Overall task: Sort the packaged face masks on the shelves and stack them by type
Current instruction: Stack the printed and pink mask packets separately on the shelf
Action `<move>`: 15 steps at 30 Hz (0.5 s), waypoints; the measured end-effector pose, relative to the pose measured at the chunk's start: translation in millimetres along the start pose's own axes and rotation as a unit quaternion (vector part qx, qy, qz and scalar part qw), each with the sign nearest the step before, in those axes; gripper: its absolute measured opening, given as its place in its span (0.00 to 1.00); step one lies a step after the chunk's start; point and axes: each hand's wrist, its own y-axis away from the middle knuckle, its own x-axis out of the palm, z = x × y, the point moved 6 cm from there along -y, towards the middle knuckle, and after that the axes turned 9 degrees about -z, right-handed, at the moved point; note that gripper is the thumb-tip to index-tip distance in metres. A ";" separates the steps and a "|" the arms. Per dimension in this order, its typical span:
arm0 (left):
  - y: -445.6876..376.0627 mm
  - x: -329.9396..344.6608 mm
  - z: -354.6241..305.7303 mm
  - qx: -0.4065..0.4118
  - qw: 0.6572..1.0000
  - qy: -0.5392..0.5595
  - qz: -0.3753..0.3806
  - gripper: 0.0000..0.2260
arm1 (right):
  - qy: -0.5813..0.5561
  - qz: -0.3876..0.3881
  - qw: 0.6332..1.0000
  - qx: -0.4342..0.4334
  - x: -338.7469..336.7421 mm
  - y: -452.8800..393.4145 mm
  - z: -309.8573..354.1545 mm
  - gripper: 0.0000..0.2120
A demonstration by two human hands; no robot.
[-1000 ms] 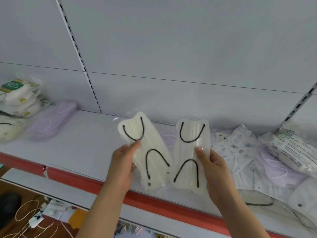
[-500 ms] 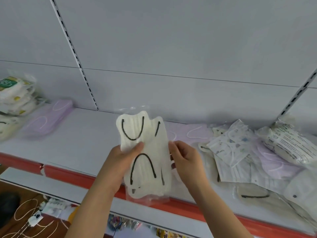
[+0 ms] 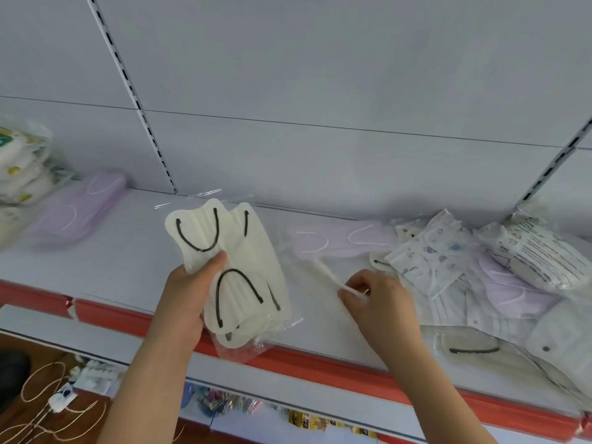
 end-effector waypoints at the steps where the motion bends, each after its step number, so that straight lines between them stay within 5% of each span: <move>1: 0.9 0.9 0.0 -0.002 1.000 0.002 0.002 0.08 | -0.106 0.015 0.993 0.049 -4.5 1.0 -4.1 0.05; 3: 1.3 3.3 1.9 -0.007 1.000 0.005 0.010 0.08 | -0.381 0.069 0.902 0.190 -9.5 4.3 -9.3 0.07; 5: 3.6 8.5 2.5 -0.012 1.000 0.006 0.024 0.08 | -0.591 0.156 0.729 0.307 -8.0 10.5 -3.4 0.08; 7: 6.0 15.8 3.1 -0.016 0.999 0.005 0.035 0.09 | -0.682 0.245 0.597 0.345 -6.6 14.9 5.7 0.06; 9: 10.2 24.0 2.3 -0.014 0.999 0.008 0.047 0.09 | -0.729 0.312 0.503 0.343 -2.3 18.5 12.4 0.12; 12: 25.7 42.5 -1.0 -0.009 0.994 0.022 0.105 0.09 | -0.747 0.359 0.452 0.331 5.6 23.6 13.9 0.18; 15: 53.4 68.0 -5.2 -0.010 0.982 0.023 0.188 0.15 | -0.710 0.368 0.502 0.330 15.6 35.2 21.0 0.17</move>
